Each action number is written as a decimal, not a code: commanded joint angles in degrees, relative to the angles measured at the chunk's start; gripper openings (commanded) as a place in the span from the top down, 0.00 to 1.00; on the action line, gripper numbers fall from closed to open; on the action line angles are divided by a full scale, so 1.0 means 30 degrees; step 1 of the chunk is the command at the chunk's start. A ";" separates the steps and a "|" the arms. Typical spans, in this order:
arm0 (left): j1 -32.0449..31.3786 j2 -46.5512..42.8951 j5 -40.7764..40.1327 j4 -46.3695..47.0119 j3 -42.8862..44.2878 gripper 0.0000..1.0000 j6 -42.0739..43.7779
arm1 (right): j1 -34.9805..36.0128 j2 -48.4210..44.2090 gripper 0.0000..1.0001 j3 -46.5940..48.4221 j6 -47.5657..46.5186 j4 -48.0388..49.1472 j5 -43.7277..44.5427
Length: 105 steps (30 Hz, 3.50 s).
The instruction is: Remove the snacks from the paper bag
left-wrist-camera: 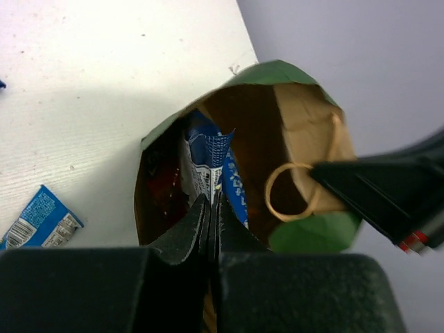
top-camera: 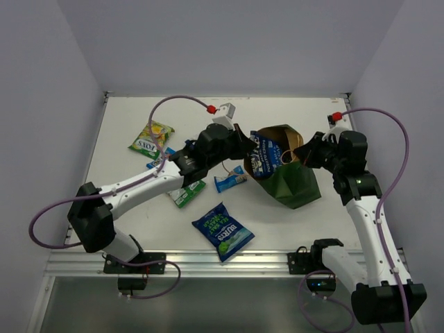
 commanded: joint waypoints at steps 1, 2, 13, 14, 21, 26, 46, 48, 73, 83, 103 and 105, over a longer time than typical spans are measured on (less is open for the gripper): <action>0.0098 -0.1777 0.1511 -0.1216 0.1368 1.00 0.1460 | -0.0137 0.0658 1.00 -0.0004 0.0018 -0.1507 0.3174; 0.0185 -0.2041 0.1688 -0.1827 0.1779 1.00 0.1809 | -0.0137 0.0717 1.00 -0.0034 0.0309 -0.1740 0.3496; 0.1972 -0.4387 -0.0794 -0.7365 0.8664 1.00 0.6376 | -0.0312 0.0806 1.00 -0.0561 0.1131 -0.2386 0.5226; 0.2060 -0.4474 -0.1293 -0.7602 0.9277 1.00 0.6673 | -0.0313 0.0748 1.00 -0.0561 0.1161 -0.2445 0.5343; 0.2412 -0.3774 -0.3174 -0.7810 0.9723 1.00 0.8638 | -0.0372 0.0016 1.00 0.0081 0.0840 -0.3059 0.5141; 0.2646 -0.1905 -0.0921 -0.5293 0.8551 1.00 0.8962 | -0.0372 -0.0512 1.00 0.2014 -0.0505 -0.4084 0.4906; 0.4375 1.2485 0.6585 0.8602 0.8201 0.72 0.1604 | -0.0372 -0.2504 1.00 0.2135 -0.2588 -0.3648 0.3529; 0.4521 1.2168 0.5535 0.7519 0.7269 0.40 0.2597 | -0.0372 -0.2680 1.00 0.2046 -0.2940 -0.3442 0.3528; 0.5167 -0.6050 0.3417 -0.5085 -0.0848 0.03 1.1307 | 0.2674 -0.1127 1.00 0.1992 -1.2610 0.1071 0.6722; 0.4875 -0.8138 0.6169 -0.4911 -0.2523 0.05 0.8147 | 0.5751 -0.2594 1.00 -0.1997 -1.2434 0.1337 0.7572; -0.0517 0.1468 0.5675 -0.0954 0.1548 0.23 0.0319 | 0.5839 -0.1831 1.00 -0.0737 -0.5141 0.0192 0.5754; -0.0575 0.2348 0.5558 -0.0750 0.1548 0.25 0.0056 | 0.5810 -0.1889 1.00 -0.0795 -0.4437 0.0104 0.5668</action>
